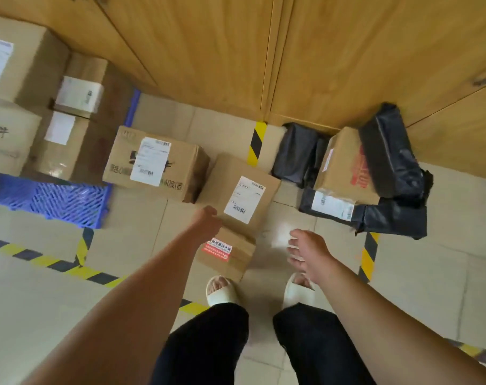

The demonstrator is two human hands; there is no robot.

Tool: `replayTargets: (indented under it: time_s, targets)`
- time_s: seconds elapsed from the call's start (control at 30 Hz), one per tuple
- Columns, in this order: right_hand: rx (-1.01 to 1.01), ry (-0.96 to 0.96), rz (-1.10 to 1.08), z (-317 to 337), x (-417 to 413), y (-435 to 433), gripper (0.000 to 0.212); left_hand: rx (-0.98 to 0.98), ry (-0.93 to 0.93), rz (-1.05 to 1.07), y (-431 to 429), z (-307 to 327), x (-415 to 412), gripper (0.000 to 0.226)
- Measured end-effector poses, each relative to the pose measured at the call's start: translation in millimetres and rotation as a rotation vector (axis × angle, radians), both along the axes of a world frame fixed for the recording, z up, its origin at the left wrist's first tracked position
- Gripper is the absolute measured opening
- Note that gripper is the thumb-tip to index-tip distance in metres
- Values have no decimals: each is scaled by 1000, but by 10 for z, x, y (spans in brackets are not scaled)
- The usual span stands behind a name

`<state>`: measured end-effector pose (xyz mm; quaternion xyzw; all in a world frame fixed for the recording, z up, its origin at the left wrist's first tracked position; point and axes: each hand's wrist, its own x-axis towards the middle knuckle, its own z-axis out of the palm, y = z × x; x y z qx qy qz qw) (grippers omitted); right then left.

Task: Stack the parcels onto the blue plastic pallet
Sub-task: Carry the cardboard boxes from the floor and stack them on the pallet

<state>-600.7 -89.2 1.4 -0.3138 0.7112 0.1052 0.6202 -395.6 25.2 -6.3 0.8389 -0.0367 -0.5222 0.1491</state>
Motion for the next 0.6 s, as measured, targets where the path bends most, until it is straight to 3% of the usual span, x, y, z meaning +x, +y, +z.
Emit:
replayTargets:
  time_s: [0.23, 0.33, 0.43, 0.6]
  targets:
    - [46, -40, -17, -1787, 573, 63, 43, 8, -170, -32, -250, -1726, 471, 75]
    - [69, -107, -82, -2324, 764, 83, 55, 21, -200, 27, -393, -2018, 604, 73]
    - [43, -156, -172, -2675, 918, 131, 56, 60, -171, 6, -436, -2293, 669, 69]
    - [36, -162, -281, -2736, 1165, 74, 62, 18, -234, -1, -412, -2433, 760, 89]
